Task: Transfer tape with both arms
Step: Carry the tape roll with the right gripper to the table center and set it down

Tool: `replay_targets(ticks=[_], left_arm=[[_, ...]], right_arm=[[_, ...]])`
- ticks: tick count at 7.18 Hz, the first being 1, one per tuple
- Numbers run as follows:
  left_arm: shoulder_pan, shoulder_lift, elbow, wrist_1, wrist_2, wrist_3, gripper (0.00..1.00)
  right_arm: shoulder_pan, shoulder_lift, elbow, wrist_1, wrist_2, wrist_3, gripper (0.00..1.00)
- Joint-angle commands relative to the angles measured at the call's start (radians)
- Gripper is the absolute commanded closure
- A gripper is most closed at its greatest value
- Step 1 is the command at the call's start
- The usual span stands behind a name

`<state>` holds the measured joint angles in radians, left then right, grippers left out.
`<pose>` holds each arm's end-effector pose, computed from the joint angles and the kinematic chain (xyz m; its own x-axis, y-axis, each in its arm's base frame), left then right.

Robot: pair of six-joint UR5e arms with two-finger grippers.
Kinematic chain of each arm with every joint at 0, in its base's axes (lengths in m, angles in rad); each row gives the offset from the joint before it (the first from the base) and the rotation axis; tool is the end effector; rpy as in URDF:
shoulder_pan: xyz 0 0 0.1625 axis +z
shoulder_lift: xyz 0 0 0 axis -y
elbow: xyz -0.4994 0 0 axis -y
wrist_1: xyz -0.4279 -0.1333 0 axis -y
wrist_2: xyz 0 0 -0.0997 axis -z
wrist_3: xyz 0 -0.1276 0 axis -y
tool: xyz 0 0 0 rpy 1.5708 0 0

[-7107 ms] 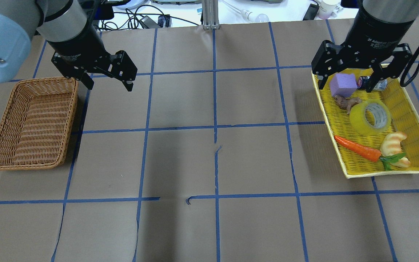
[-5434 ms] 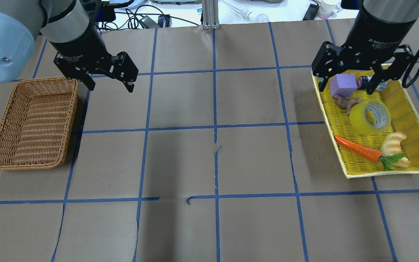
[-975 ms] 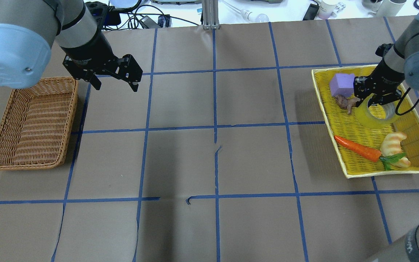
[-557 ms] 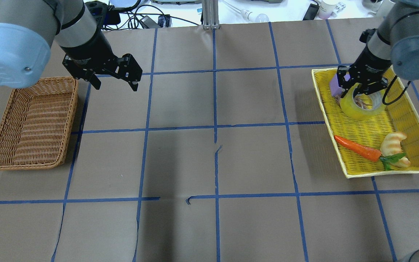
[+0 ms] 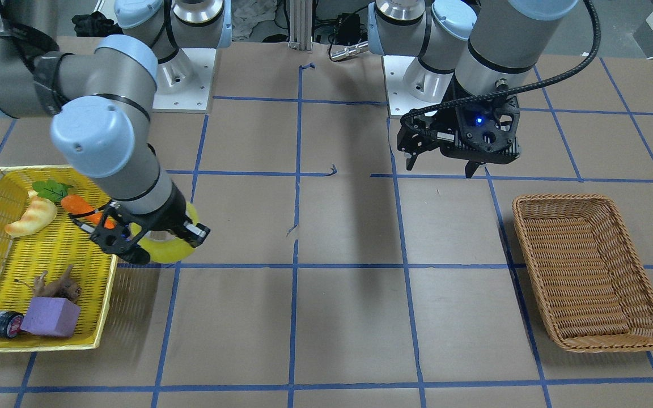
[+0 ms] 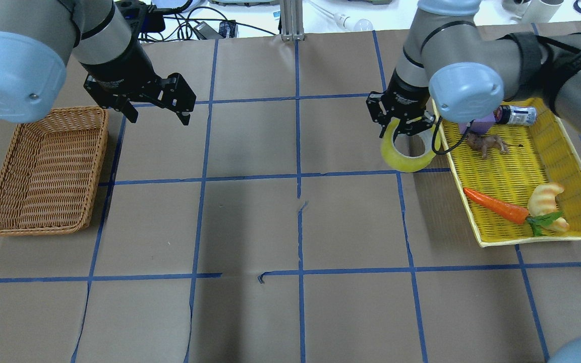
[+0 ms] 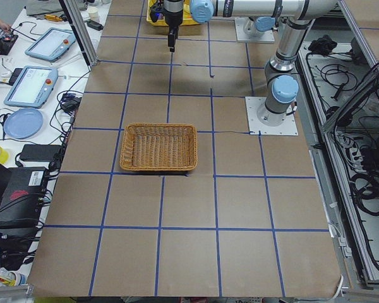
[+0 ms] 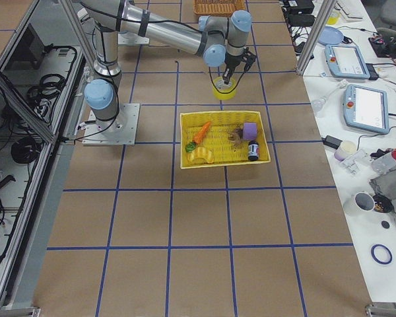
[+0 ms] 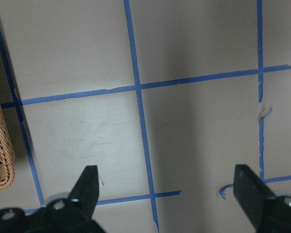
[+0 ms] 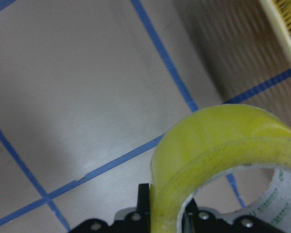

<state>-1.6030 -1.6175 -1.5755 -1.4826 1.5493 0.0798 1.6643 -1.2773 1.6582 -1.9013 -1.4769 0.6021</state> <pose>-0.1538 -0.5503 0.5156 -0.9935 0.1125 0.0185 0.1117 0.9930 -0.0384 0.2039 -0.6185 0.3496 -0.8701 0.4905 -0.0486 0.4848 0.8695 0.0945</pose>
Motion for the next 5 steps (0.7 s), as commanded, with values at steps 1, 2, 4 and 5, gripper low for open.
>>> replay_targets(ticks=[1,2,4,5], left_arm=[[0.000,-0.001,-0.001,-0.001,0.000,0.000,0.00],[0.000,-0.004,-0.001,0.001,-0.001,0.000,0.00],[0.001,-0.005,-0.001,0.004,-0.001,0.001,0.00],[0.001,-0.005,-0.001,0.004,-0.001,0.002,0.00]], right_arm=[[0.138,0.042,-0.001,-0.022,0.064,0.154,1.00],[0.173,0.065,0.002,-0.063,0.081,0.207,1.00],[0.268,0.137,0.000,-0.169,0.122,0.345,1.00],[0.294,0.162,0.002,-0.177,0.130,0.363,1.00]])
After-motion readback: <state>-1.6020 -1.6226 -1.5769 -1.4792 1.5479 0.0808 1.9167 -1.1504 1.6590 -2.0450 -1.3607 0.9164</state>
